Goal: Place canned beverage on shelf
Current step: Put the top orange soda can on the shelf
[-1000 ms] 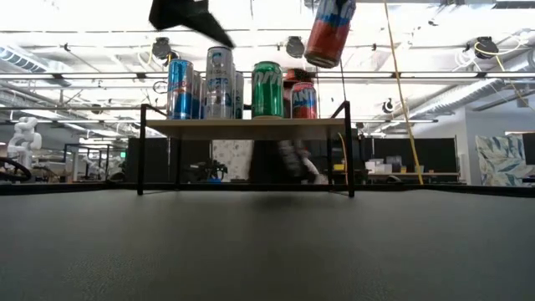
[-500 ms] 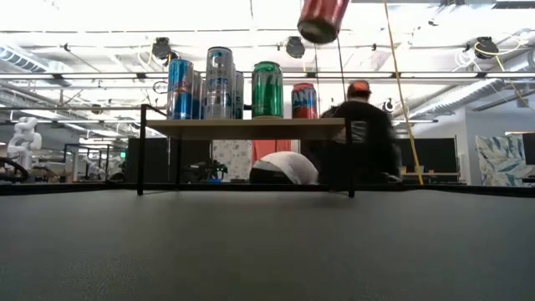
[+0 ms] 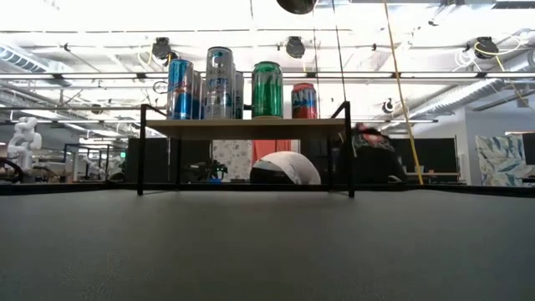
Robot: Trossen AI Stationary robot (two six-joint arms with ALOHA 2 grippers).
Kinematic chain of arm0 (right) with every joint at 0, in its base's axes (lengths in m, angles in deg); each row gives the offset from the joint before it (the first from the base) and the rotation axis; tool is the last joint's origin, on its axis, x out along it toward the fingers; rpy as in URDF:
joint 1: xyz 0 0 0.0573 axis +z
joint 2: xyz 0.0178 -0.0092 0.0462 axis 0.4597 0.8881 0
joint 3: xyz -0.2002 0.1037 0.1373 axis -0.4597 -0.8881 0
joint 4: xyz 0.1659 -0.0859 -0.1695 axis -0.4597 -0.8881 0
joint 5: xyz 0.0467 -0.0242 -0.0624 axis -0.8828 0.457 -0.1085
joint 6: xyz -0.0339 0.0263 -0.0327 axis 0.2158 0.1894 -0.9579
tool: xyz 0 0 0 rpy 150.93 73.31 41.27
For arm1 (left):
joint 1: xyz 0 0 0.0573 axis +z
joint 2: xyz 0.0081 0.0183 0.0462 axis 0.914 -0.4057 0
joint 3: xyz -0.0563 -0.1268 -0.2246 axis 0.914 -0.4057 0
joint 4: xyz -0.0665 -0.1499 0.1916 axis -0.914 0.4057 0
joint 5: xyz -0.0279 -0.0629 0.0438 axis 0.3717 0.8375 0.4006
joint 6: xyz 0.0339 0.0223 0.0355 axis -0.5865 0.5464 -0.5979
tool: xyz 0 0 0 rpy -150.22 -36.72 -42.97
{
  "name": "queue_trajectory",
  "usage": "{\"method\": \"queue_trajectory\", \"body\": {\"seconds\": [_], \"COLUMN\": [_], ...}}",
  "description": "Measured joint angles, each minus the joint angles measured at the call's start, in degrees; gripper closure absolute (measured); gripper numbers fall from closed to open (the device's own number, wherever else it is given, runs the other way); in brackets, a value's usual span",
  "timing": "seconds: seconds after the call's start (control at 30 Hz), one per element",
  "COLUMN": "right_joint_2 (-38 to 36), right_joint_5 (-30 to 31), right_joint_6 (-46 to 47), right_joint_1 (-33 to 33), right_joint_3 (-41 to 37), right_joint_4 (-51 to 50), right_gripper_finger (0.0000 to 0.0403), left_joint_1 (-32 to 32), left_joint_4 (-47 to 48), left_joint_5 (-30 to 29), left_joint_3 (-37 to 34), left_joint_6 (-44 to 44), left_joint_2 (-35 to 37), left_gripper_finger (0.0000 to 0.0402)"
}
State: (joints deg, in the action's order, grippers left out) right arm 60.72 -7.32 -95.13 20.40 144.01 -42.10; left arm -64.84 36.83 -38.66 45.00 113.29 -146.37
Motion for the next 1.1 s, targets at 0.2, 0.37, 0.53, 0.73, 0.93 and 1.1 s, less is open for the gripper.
{"method": "queue_trajectory", "body": {"seconds": [0.2, 0.37, 0.53, 0.73, 0.93, 1.1], "right_joint_2": [0.00, 0.00, 0.00, 0.00, 0.00, 0.00], "right_joint_5": [0.01, 0.03, 0.02, 0.02, 0.06, 0.13], "right_joint_6": [1.32, 1.92, 2.58, 3.51, 3.82, 3.82], "right_joint_1": [0.36, 0.36, 0.36, 0.36, 0.34, 0.34], "right_joint_3": [0.00, 0.00, 0.00, -0.01, -0.02, -0.02], "right_joint_4": [2.57, 4.07, 5.13, 5.42, 5.42, 5.42], "right_gripper_finger": [0.0116, 0.0116, 0.0116, 0.0116, 0.0116, 0.0116], "left_joint_1": [2.90, 4.67, 5.97, 6.47, 6.92, 6.52], "left_joint_4": [0.43, 3.19, 4.65, 5.60, 5.78, 5.17], "left_joint_5": [5.97, 7.09, 11.18, 11.87, 11.94, 13.29], "left_joint_3": [-0.04, -0.04, -0.07, -0.07, -0.07, -0.09], "left_joint_6": [-0.40, -2.85, -3.12, -4.26, -4.95, -6.31], "left_joint_2": [-0.04, -0.06, -0.93, -1.64, -2.79, -4.00], "left_gripper_finger": [0.0047, 0.0047, 0.0047, 0.0021, 0.0008, 0.0003]}}
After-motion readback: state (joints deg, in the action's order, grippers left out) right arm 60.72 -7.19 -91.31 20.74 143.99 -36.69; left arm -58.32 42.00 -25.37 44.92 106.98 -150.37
